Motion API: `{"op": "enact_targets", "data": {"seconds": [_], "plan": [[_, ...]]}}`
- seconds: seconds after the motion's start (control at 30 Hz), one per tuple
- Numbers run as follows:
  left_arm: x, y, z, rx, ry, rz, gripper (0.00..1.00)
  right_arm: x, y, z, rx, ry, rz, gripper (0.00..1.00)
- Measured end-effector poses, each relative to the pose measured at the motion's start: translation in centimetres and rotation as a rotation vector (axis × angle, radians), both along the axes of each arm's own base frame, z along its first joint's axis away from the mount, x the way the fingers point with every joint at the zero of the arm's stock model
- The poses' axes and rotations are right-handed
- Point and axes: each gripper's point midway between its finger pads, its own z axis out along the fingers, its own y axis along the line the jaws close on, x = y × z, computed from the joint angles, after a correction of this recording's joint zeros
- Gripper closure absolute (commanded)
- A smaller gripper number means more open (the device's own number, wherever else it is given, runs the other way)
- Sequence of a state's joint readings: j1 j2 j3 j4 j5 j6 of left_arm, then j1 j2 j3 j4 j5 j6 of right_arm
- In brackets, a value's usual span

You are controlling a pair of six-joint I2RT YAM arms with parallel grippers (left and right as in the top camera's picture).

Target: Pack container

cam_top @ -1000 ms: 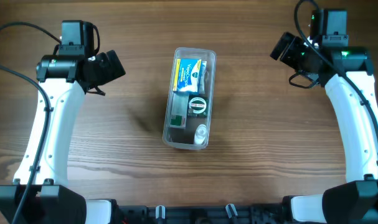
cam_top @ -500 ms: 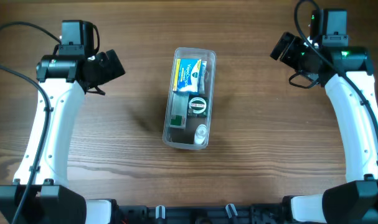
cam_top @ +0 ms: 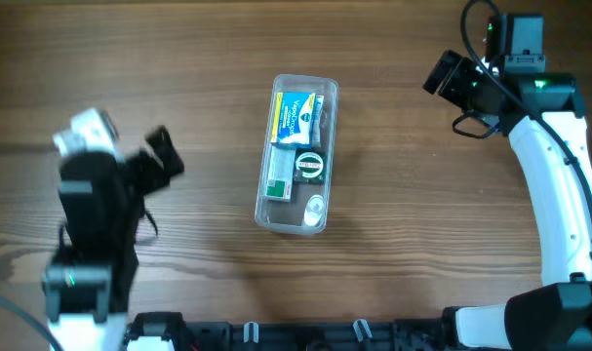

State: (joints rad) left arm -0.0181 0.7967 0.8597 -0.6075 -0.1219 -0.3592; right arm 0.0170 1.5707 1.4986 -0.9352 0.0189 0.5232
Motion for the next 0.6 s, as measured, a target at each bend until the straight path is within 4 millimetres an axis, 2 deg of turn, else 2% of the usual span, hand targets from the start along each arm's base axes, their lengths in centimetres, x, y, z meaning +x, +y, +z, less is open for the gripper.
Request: {"op": "enact_targets", "data": {"seconds": [0.1, 0.17, 0.33, 0.6], "plan": [[-3.5, 0.3, -4.8, 0.0, 0.008, 0.008, 0.0, 0.0, 0.0, 0.0, 0.0, 0.0, 0.0, 0.0], [-4.6, 0.3, -6.0, 0.0, -0.012, 0.008, 0.0, 0.0, 0.0, 0.0, 0.0, 0.0, 0.0, 0.0], [-6.3, 0.3, -8.2, -0.001, -0.061, 0.008, 0.0, 0.0, 0.0, 0.0, 0.0, 0.002, 0.0, 0.0], [-7.2, 0.3, -10.4, -0.001, -0.106, 0.008, 0.0, 0.0, 0.0, 0.0, 0.0, 0.001, 0.0, 0.0]]}}
